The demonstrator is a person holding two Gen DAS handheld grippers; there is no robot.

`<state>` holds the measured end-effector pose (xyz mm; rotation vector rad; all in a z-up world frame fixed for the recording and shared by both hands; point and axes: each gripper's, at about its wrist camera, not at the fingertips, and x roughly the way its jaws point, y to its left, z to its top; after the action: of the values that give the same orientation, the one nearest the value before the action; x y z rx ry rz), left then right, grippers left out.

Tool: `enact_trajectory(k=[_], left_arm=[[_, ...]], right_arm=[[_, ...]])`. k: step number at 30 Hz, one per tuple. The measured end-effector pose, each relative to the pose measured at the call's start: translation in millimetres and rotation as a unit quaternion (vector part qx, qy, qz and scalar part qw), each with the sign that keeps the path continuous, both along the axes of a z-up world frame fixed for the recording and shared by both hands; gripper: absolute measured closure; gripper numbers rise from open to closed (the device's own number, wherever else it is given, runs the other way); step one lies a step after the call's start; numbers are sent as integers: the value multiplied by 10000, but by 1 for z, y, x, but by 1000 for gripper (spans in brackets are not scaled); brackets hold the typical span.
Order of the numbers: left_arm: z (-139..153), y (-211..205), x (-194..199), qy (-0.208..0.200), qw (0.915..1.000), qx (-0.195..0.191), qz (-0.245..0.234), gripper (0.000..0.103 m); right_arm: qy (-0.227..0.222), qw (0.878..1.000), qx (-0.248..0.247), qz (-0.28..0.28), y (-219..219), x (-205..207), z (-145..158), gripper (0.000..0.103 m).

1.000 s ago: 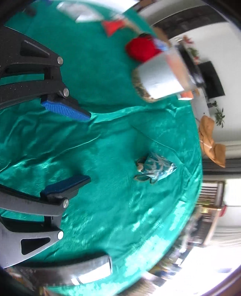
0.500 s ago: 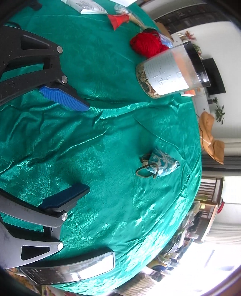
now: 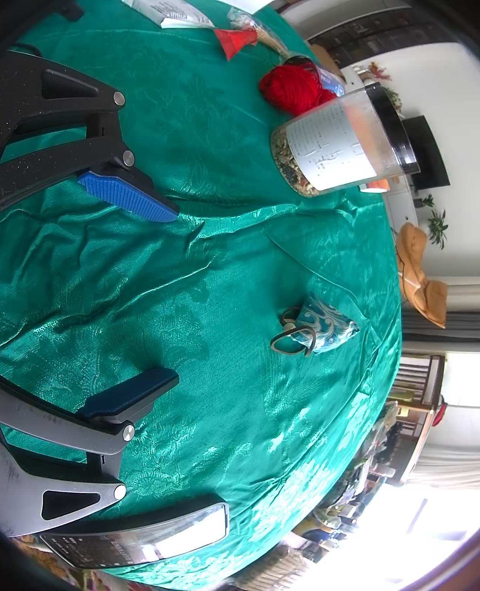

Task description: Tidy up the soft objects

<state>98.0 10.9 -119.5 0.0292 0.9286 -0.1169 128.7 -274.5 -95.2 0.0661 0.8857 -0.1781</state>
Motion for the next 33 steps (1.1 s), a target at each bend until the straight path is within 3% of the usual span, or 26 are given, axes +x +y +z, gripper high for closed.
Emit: enact_trajectory(k=[33], left_arm=[[0, 0, 1, -1, 10000, -3, 0, 0]], right_arm=[[8, 10000, -10, -5, -1, 2, 0, 17]])
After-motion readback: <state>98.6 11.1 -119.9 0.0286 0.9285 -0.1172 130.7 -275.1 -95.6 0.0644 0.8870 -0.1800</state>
